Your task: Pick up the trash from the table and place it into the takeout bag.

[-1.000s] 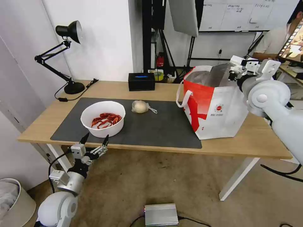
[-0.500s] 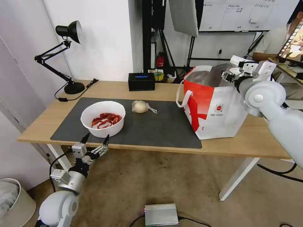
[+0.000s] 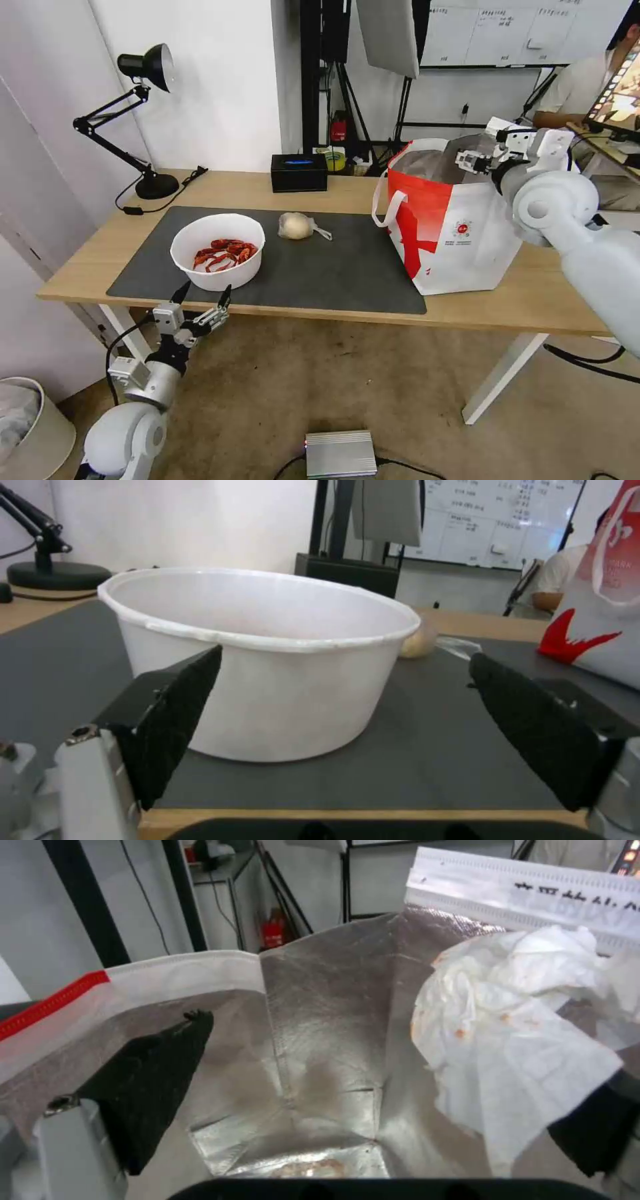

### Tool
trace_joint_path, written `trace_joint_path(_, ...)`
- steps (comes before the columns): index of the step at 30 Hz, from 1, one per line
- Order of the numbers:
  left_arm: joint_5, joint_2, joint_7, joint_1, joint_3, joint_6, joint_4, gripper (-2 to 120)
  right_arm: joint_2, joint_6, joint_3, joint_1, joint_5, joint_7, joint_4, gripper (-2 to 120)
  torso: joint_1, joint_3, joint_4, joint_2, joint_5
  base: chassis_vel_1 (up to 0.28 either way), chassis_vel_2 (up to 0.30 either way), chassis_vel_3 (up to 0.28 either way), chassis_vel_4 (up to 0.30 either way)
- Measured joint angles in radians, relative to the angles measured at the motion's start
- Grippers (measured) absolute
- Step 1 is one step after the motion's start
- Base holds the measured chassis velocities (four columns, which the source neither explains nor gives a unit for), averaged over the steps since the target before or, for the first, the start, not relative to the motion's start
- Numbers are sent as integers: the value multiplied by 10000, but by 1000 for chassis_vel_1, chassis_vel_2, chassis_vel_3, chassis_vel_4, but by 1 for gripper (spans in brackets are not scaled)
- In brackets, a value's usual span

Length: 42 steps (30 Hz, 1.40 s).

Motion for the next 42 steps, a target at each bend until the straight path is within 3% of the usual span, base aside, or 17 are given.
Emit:
trace_joint_path(10, -9, -32, 9, -38, 4, 0, 39, 100, 16, -911, -360, 329, -779, 136, -51, 100, 0, 0, 0, 0, 1, 0, 0, 0, 0)
trace_joint_path(25, 67, -159, 12, -4, 5, 0, 6, 100, 167, -568, -250, 186, -857, -52, -101, 100, 0, 0, 0, 0, 1, 0, 0, 0, 0)
trace_joint_path(31, 145, -216, 9, 21, 25, -1, -48, 100, 182, 302, 27, -291, -1115, -587, 63, 100, 0, 0, 0, 0, 1, 0, 0, 0, 0)
trace_joint_path(35, 154, -219, -8, 17, 29, 0, -82, 100, 139, 1835, 373, -863, -1461, -1333, 305, 100, 0, 0, 0, 0, 1, 0, 0, 0, 0)
trace_joint_path(42, 151, -184, -23, 23, 27, 4, -113, 100, 64, 3364, 761, -1515, -2014, -2123, 715, 100, 0, 0, 0, 0, 1, 0, 0, 0, 0)
